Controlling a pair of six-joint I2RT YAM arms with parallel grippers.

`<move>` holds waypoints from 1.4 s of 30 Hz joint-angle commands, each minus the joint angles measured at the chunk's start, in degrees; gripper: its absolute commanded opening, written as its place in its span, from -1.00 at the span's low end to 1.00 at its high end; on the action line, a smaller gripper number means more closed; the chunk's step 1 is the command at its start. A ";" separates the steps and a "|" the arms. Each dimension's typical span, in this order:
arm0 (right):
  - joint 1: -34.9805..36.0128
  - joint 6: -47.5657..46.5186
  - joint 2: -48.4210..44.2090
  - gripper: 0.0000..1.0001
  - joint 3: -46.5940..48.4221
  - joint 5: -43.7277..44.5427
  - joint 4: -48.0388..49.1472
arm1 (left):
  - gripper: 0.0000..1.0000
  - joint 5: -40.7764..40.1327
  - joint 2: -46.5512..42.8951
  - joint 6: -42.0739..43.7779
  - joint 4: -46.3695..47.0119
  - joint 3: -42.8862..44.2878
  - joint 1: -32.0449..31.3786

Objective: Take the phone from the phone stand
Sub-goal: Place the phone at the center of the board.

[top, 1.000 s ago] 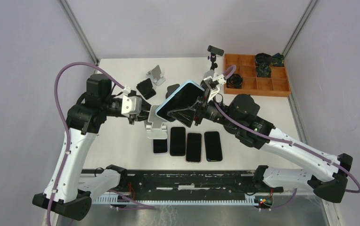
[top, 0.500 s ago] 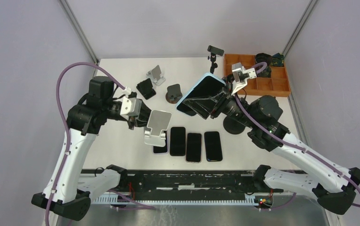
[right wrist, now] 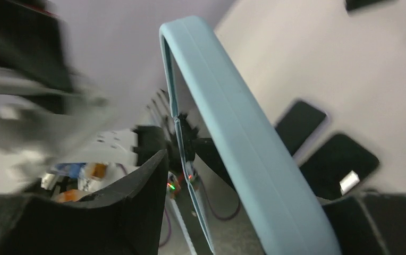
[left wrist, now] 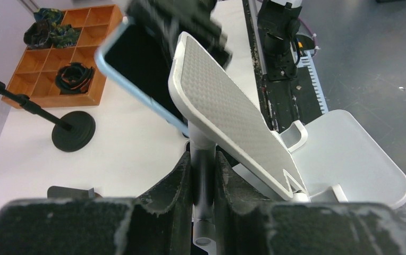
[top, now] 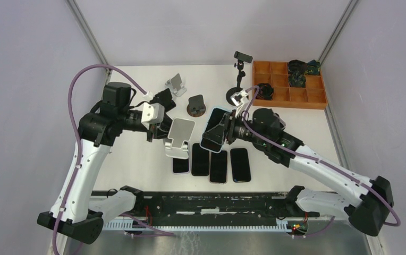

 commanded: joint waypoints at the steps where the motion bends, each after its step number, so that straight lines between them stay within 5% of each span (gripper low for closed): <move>1: -0.56 -4.32 5.25 -1.00 -0.20 1.78 -7.94 | -0.96 -0.82 0.72 -3.70 1.50 3.92 -0.17; 11: -4.90 -7.59 18.48 -1.00 -0.65 1.37 -3.48 | -0.96 -3.47 0.06 -3.56 1.12 4.15 -0.17; 25: -10.78 -13.83 42.52 -1.00 15.84 1.84 -9.01 | -0.96 -4.86 0.71 0.09 -3.73 4.57 -0.16; 38: -11.10 -19.90 51.46 -1.00 20.56 7.38 -13.05 | -0.96 -3.65 0.57 1.12 -4.20 3.61 -0.17; 39: -11.14 -20.37 51.86 -0.93 20.97 8.50 -14.07 | -0.96 -3.51 0.58 1.12 -4.20 3.53 -0.16; 42: -11.17 -21.35 52.47 -0.15 21.92 12.11 -17.21 | -0.96 -3.45 0.61 1.36 -4.19 3.44 -0.17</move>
